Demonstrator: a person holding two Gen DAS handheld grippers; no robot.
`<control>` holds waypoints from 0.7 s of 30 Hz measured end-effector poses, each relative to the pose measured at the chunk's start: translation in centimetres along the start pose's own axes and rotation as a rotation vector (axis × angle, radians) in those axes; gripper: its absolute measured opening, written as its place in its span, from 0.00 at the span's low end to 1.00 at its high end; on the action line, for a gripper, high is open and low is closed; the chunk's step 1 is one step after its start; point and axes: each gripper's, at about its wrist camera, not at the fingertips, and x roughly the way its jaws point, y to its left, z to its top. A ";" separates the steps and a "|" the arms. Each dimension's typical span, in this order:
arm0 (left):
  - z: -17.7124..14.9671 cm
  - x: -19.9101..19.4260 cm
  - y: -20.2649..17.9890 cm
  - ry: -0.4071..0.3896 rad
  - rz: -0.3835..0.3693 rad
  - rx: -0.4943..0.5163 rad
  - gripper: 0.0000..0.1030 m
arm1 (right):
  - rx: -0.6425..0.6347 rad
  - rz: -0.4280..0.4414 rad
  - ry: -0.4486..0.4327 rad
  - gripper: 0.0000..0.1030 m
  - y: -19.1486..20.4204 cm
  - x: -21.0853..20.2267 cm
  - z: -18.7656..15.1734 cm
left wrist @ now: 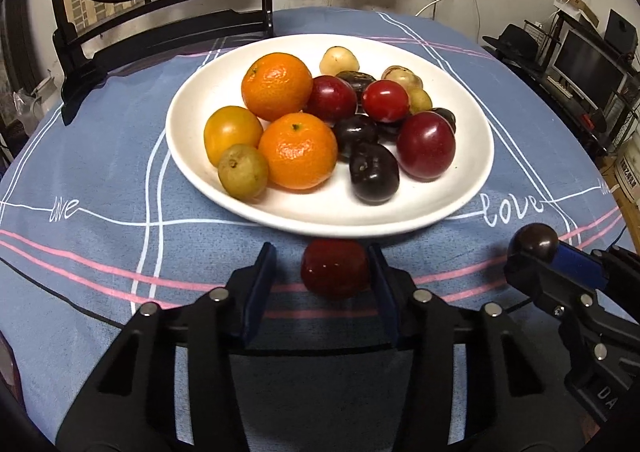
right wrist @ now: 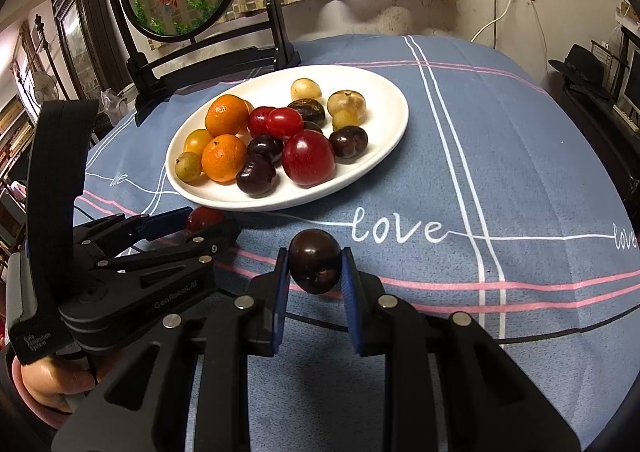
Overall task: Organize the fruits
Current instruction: 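Grasp the last dark plum with the right tool while the left tool grasps the last red tomato, then carry both fruits over the white plate and open both tools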
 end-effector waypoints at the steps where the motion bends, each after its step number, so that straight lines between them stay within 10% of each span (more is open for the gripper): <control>1: -0.1 -0.1 -0.2 -0.001 -0.008 0.006 0.35 | -0.001 0.000 0.000 0.24 0.0 0.0 0.0; 21: -3.2 -4.9 2.2 -0.034 -0.037 -0.075 0.32 | -0.047 0.044 -0.012 0.24 2.3 -0.8 -0.8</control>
